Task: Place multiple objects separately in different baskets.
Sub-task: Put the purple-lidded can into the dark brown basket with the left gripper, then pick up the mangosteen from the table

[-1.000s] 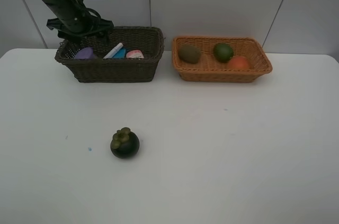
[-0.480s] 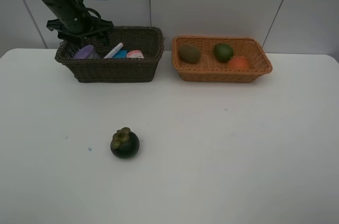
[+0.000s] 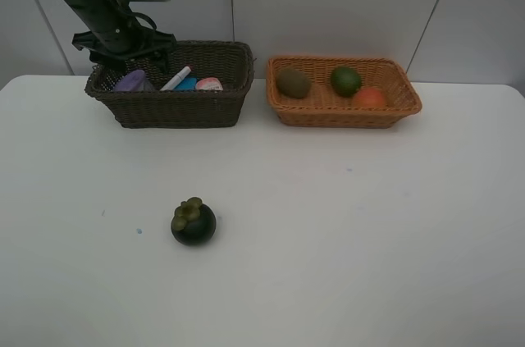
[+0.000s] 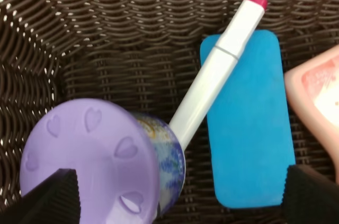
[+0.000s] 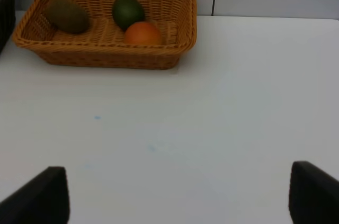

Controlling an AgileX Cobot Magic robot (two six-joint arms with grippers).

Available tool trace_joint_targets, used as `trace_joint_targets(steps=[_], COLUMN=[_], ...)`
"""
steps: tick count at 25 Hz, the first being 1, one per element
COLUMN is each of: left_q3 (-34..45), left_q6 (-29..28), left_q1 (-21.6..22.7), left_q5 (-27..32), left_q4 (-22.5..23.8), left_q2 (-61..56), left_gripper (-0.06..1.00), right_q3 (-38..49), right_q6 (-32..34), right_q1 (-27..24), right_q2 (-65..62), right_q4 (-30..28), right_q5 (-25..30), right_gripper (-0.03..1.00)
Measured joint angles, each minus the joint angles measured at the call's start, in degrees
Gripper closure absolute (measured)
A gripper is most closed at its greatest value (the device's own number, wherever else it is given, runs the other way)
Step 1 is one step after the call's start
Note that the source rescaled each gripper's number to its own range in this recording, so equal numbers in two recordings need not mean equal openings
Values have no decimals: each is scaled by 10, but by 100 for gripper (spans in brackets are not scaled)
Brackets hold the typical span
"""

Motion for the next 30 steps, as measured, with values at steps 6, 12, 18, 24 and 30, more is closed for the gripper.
trace_joint_targets(steps=[6,12,18,24,30], left_q3=[0,-2,-2,-2,27], left_q6=[0,0,20,67,127], left_q1=[-2,-40,-108,-180,-246], left_q5=[34,110,268,349,350], left_q4=[-11,-26,-31,-38,-47], left_q2=[-36,-119,-147,-147,-147], left_gripper=[-6,-6,-6,-6,-6], right_q3=[0,0,0,0,0], right_q6=[0,0,0,0,0], right_q1=[0,0,0,0,0], right_q2=[0,0,0,0,0], right_q4=[0,0,0,0,0], right_q5=[0,0,0,0,0], right_gripper=[-3,-3,-3,-3,-3])
